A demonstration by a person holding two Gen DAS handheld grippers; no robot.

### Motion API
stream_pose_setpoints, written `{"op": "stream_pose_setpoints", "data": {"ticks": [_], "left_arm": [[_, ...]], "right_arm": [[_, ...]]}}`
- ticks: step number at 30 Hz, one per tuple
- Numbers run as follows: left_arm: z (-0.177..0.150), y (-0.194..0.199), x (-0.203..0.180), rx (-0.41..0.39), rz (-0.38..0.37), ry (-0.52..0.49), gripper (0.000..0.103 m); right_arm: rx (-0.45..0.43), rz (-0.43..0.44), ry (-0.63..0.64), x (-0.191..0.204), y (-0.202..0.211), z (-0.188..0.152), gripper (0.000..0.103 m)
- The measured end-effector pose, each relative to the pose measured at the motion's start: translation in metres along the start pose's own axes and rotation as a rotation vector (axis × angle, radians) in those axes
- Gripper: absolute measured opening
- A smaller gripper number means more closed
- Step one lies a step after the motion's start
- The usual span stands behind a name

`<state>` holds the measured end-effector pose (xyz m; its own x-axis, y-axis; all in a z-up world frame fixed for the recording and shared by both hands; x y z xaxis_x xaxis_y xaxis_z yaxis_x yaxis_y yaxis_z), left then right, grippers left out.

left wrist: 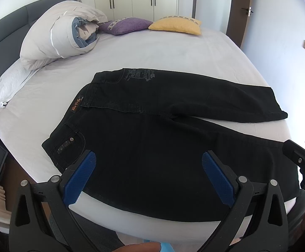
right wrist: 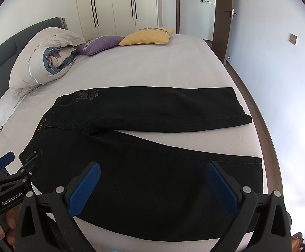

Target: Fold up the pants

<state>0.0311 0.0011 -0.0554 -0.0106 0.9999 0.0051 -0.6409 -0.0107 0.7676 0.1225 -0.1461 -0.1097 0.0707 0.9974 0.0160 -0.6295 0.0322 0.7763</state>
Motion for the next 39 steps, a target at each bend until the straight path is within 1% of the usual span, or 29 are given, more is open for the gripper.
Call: {"op": "stream_pose_setpoints", "data": {"ticks": [39], "left_arm": [[-0.0076,-0.0037,0.0035,0.004,-0.002,-0.003,0.103]], "right_arm": [[0.002,0.002,0.002,0.0034,-0.0008,-0.0022,0.103]]}}
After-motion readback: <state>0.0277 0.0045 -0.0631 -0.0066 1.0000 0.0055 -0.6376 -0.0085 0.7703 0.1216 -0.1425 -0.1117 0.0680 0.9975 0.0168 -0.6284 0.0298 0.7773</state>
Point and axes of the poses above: each gripper's, at about its wrist camera, not at the fingertips, and y roughly against the way its jaws point, x to its left, z to its top, the point moved 6 cm from there along -y, roughly the way its jaws point
